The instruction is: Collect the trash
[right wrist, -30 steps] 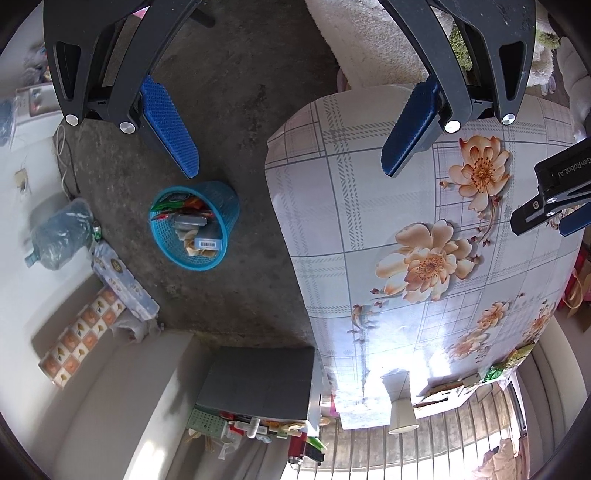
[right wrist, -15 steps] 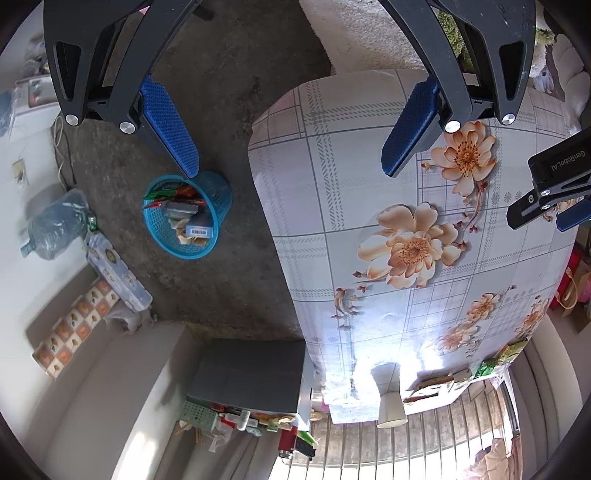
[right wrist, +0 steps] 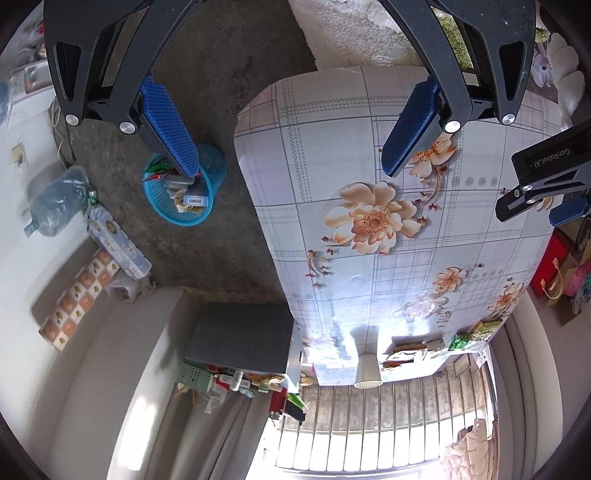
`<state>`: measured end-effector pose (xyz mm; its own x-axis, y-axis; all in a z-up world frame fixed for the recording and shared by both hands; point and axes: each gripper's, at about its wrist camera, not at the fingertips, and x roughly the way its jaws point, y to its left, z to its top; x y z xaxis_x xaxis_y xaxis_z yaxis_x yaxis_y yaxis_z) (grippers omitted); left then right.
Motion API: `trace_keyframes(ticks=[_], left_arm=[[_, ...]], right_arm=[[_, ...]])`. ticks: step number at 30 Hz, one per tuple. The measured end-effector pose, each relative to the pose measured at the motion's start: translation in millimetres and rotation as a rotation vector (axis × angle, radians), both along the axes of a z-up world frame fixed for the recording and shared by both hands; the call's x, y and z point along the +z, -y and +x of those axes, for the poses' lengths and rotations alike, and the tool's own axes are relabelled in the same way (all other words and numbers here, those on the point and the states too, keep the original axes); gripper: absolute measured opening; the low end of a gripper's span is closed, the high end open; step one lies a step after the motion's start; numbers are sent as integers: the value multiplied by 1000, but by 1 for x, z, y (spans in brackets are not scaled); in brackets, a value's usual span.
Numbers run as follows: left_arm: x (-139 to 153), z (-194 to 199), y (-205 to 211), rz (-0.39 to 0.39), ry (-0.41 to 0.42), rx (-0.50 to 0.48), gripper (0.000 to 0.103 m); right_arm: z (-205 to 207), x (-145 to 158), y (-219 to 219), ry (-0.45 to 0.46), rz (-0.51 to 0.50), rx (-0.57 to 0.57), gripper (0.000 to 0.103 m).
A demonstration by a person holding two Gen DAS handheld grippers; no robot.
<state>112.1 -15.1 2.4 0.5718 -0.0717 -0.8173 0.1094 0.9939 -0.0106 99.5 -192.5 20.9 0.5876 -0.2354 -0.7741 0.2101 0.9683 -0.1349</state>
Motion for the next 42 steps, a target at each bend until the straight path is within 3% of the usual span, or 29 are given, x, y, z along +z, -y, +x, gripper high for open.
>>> trace_keyframes(ticks=[11,42], left_arm=[[14,-28,-26,-9,56,42,97],[9,-20,-30,11,51,30,97]], right_arm=[[-30,13,-34,115,33,54,95],[-24,2,-38,60,30,5,95]])
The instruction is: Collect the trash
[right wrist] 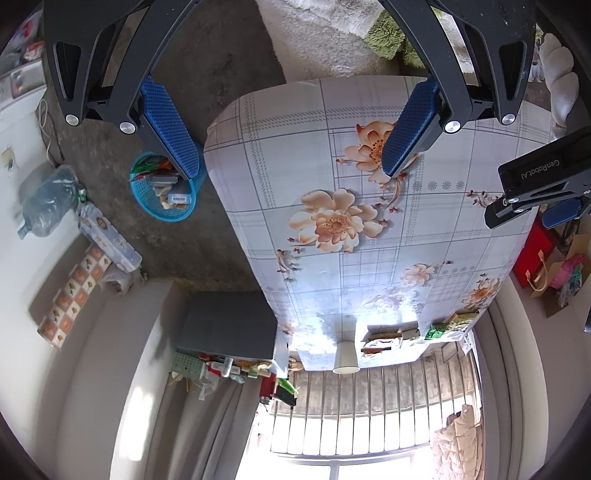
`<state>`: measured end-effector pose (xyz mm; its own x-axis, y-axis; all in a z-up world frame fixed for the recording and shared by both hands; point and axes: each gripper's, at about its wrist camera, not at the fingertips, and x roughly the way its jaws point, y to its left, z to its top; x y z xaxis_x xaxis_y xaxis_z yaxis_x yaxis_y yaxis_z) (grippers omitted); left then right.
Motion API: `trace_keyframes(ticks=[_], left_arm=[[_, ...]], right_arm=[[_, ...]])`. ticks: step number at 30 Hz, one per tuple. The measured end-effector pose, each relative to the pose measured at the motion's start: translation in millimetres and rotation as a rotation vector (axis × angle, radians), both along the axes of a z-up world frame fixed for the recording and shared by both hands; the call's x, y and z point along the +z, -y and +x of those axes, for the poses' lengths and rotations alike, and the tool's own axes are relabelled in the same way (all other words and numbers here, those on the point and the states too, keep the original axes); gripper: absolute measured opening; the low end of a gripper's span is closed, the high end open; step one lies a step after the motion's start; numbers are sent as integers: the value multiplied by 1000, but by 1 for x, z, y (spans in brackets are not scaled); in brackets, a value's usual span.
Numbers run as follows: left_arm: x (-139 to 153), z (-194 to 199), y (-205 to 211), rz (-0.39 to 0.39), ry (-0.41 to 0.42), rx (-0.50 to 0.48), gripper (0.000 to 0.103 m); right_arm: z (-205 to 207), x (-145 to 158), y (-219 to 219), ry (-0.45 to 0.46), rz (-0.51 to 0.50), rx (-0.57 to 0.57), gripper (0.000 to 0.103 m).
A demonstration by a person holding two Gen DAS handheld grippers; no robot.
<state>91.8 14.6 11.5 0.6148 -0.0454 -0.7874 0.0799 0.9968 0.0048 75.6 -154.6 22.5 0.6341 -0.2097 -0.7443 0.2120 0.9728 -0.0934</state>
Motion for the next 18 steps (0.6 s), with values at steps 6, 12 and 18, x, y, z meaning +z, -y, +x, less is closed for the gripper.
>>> trace_keyframes(ticks=[6,12,18], left_arm=[[-1,0,2,1,0,-8,97],[1,-1,5,-1,12,-23,98],[3,0,7,-1,23,-25,97]], right_arm=[[-2,0,3,-3,-1,-13,95],[-4,0,4,-5,0,-23,95],[-4,0,5,-8,0,-25,95]])
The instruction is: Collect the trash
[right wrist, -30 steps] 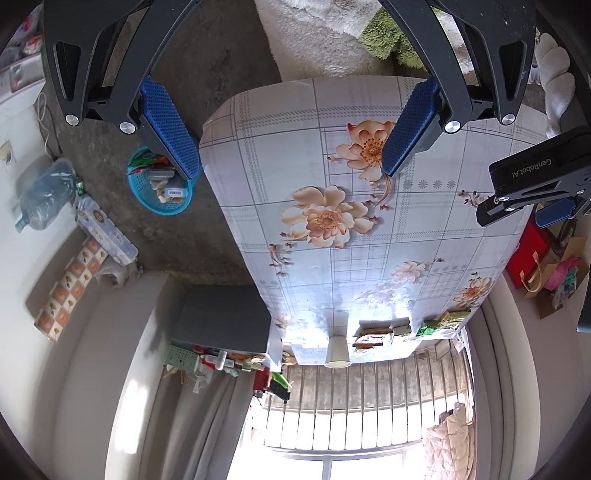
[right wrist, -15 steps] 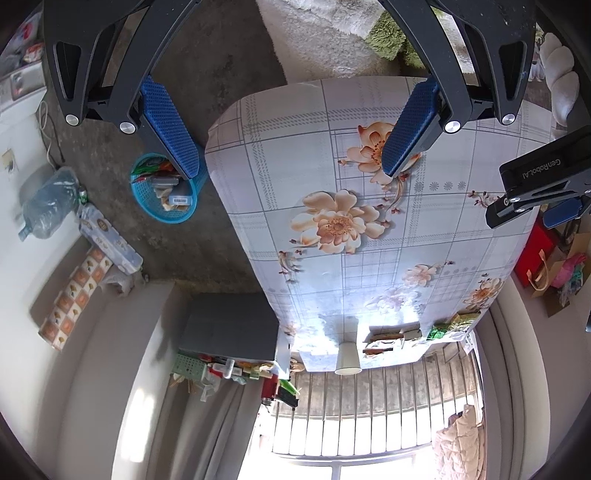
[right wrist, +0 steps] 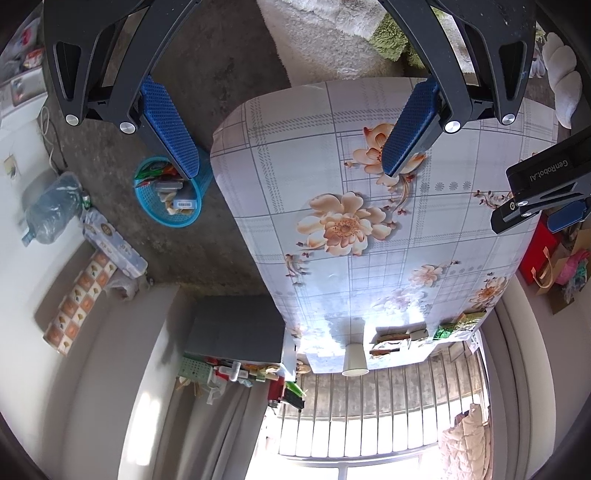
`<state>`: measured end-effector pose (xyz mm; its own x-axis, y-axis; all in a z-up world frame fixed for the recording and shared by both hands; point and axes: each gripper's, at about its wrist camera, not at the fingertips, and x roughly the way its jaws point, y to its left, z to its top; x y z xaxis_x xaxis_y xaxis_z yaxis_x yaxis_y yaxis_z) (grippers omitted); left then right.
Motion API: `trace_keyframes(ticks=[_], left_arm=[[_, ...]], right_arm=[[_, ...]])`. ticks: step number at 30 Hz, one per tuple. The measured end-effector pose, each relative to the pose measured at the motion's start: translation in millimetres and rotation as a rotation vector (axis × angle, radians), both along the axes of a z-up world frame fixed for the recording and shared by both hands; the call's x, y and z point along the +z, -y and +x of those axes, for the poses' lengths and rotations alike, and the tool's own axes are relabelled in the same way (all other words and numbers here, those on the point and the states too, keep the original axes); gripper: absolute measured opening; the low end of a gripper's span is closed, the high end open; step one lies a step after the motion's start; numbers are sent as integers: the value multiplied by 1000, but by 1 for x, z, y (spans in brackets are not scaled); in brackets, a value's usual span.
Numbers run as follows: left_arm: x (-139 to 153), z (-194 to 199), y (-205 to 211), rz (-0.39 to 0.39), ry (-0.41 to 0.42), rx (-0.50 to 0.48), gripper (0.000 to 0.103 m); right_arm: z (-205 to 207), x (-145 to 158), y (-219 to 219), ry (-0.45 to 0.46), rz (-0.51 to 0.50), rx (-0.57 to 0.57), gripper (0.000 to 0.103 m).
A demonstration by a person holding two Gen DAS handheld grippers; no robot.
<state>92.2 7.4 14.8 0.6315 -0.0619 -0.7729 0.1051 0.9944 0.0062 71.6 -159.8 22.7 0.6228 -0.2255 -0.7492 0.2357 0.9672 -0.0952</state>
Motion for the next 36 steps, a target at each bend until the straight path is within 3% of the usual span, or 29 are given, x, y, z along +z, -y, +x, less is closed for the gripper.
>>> trace_keyframes(ticks=[36], left_arm=[[-9,3,1,-8,-38,-16,98]], right_arm=[[1,-2,2,-7,1,3,95]])
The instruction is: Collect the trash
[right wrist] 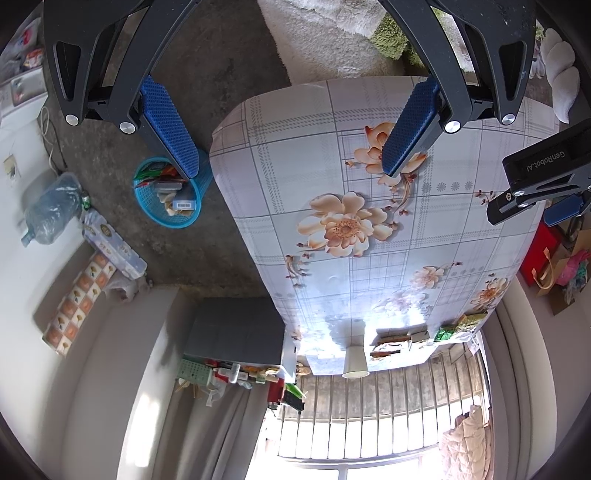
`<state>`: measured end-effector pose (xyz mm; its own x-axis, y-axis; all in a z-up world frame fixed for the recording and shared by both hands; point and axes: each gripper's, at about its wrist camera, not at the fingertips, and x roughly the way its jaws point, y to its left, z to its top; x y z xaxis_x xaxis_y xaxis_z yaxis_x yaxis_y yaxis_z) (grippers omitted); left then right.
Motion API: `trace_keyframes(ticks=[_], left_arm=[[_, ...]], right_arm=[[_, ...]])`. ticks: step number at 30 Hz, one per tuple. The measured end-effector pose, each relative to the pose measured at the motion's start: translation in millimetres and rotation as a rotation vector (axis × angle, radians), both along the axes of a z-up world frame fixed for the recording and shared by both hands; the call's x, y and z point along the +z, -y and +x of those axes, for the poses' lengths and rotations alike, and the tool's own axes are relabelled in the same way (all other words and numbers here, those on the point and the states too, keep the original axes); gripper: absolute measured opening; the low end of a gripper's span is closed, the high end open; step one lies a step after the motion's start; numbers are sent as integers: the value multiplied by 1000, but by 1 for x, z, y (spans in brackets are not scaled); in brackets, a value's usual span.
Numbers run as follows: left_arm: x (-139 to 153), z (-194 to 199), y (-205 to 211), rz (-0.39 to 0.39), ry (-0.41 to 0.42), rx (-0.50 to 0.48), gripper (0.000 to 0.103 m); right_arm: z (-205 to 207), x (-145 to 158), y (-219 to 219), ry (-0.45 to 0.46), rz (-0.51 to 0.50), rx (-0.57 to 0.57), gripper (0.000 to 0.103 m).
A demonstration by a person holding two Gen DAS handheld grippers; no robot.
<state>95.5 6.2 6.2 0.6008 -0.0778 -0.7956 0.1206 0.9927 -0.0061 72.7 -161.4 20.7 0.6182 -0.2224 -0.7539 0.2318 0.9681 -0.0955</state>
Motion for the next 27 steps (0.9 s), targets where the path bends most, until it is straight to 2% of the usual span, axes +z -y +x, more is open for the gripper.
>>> trace_keyframes(ticks=[27], left_arm=[[1,0,0,1,2,0,97]], right_arm=[[2,1,2,-1,2,2,95]])
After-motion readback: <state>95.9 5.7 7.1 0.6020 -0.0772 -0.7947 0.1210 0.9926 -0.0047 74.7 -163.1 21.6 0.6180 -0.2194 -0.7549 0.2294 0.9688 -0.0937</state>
